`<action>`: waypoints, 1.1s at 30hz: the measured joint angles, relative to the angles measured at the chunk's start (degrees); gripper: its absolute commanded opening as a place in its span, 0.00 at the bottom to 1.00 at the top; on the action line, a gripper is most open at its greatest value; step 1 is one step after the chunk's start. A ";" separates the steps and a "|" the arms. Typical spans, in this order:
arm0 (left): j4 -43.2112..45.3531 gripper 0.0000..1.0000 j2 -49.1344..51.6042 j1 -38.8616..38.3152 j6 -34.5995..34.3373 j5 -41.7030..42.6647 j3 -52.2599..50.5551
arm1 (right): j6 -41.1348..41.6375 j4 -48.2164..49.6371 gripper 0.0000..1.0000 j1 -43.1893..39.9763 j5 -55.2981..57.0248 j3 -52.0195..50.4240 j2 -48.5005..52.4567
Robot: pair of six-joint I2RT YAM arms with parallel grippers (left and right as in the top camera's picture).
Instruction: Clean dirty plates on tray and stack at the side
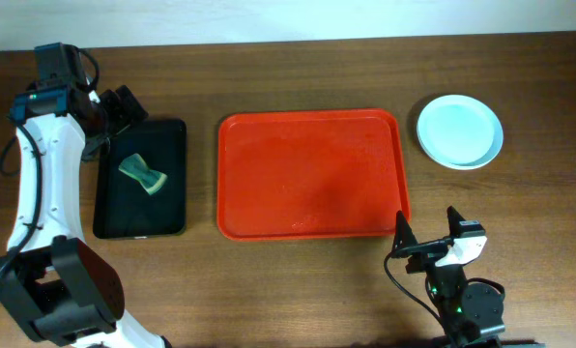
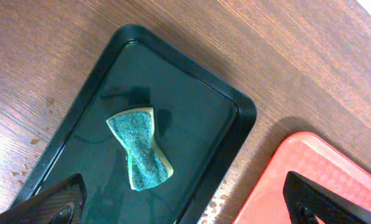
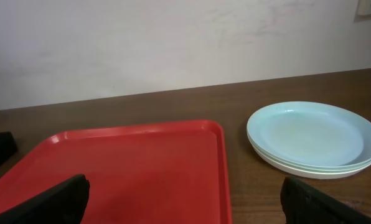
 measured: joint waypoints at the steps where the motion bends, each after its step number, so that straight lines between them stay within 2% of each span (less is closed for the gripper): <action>1: 0.00 0.99 0.00 0.00 0.00 0.00 0.00 | 0.00 0.02 0.99 0.00 0.00 0.00 0.00; 9: -0.61 0.99 0.00 0.00 0.00 -0.39 0.00 | -0.02 0.00 0.99 0.00 0.00 0.00 0.00; 11: -3.13 0.99 -1.01 0.00 -0.02 -1.29 -0.02 | 0.02 0.00 0.99 0.00 0.00 0.00 0.00; 16: -1.97 0.99 -11.34 -1.70 1.07 -2.23 -3.39 | 0.00 -0.02 0.99 0.00 0.00 0.00 0.00; 19: 5.14 0.99 -22.01 -4.74 3.67 -2.21 -10.45 | 0.00 -0.02 0.99 0.00 0.00 0.00 -0.02; 24: 26.60 0.99 -45.31 -9.79 9.99 -0.66 -35.95 | -0.02 -0.02 0.99 0.00 0.00 0.00 -0.04; 26: 32.33 0.99 -53.86 -10.49 11.82 1.01 -44.61 | 0.00 -0.07 0.99 0.00 0.00 0.00 -0.04; 29: 34.82 0.99 -64.50 -10.62 13.27 2.38 -53.44 | 0.00 -0.04 0.99 0.00 0.00 0.00 -0.09; 33: 38.62 0.99 -71.89 -10.64 14.80 3.02 -61.75 | 0.00 -0.04 0.98 0.00 0.00 0.00 -0.09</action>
